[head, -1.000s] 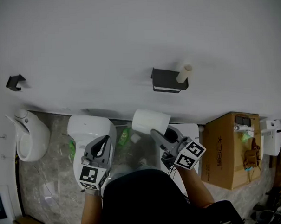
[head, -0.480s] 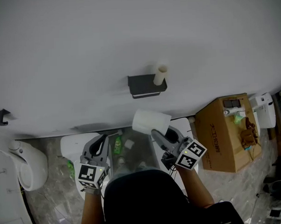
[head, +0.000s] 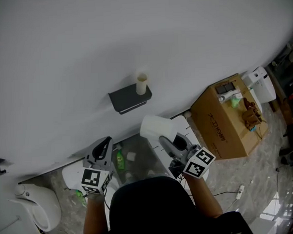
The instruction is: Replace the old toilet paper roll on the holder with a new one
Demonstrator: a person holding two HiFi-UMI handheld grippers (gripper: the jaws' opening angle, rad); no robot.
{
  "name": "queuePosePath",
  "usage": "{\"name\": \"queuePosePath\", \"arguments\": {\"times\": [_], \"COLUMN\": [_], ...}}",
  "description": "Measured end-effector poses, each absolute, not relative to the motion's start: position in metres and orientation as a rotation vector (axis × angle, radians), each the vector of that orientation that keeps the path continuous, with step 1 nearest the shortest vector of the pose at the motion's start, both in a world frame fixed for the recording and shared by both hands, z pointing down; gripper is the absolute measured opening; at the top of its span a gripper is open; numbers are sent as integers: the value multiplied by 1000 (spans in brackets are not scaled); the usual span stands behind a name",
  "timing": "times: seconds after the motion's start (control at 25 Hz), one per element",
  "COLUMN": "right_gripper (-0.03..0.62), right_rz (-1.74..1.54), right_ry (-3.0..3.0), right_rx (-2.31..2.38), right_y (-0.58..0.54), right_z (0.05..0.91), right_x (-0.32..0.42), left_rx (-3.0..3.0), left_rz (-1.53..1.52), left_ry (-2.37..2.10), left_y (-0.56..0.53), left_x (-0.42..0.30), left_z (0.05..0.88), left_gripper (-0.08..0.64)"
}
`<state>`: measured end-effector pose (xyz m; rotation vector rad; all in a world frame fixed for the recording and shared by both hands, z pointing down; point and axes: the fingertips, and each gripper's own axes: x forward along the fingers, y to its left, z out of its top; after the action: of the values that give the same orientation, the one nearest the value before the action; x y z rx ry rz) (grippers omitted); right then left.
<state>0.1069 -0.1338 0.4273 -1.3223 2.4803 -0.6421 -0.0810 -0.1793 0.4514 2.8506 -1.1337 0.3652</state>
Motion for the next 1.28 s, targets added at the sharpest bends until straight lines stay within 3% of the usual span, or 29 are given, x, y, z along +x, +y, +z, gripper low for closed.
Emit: {"name": "queuePosePath", "arguments": {"times": [0.6,0.88,1.0,1.28], "right_gripper": [137,137,137,137], "right_rz": [-595,-548,-537,-531], "right_ry": [2228,2103,2052,1963], "right_rx": [-1638,-1773,-1823,-1896], "right_y": [-92,-68,-55,-33], "right_z": [431,425,426,433], "right_x": [168,198,206,218], "left_rx": [3358,3451,3488,3465], "left_rz": [697,1182,1504,1844], "left_ry": [-766,-532,-494,-354], "left_y": [-263,-293,-301,-311], "left_x": [28,72,82,102], "left_z": [374,387,396,412], "left_gripper": [41,189,199,209]}}
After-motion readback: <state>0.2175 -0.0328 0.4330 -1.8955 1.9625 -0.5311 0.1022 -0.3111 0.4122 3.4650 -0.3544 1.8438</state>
